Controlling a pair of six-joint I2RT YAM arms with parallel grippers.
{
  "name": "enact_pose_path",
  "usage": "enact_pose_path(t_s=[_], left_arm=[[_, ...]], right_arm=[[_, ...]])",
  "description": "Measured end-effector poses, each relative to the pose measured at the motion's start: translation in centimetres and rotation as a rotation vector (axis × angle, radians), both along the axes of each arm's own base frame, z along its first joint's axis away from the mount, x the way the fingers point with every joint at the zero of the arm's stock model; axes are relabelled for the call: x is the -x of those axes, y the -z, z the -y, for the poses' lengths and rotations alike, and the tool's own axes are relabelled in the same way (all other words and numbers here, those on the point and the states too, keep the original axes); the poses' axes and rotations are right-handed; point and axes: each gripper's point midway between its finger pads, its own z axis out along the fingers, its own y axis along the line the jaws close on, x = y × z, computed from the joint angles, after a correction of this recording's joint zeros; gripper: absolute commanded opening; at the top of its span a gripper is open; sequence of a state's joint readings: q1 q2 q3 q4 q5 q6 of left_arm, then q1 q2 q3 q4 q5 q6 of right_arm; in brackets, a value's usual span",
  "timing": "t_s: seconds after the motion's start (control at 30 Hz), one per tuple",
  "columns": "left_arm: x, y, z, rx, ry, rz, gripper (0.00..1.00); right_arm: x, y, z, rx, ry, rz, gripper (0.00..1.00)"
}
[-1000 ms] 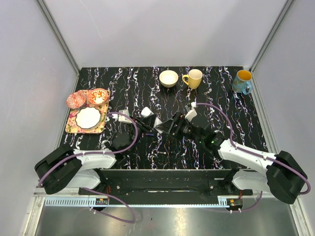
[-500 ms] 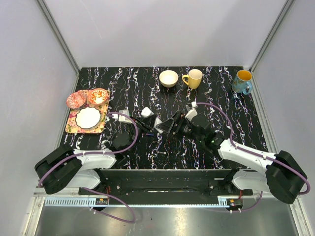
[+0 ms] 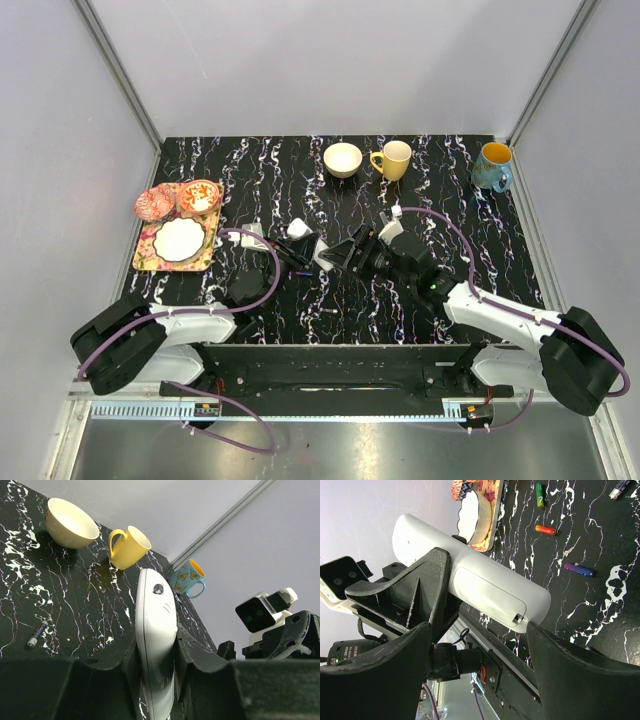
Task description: Load the batteries into the remote control
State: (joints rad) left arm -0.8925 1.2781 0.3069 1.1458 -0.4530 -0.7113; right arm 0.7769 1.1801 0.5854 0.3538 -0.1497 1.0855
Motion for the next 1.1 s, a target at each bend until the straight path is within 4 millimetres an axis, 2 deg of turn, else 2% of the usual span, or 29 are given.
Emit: enact_pose_path(t_s=[1.1], left_arm=[[-0.15,0.57,0.20,0.000,-0.009,-0.004,0.00]], right_arm=[[-0.54,0.31,0.15,0.021,0.008,-0.001,0.82]])
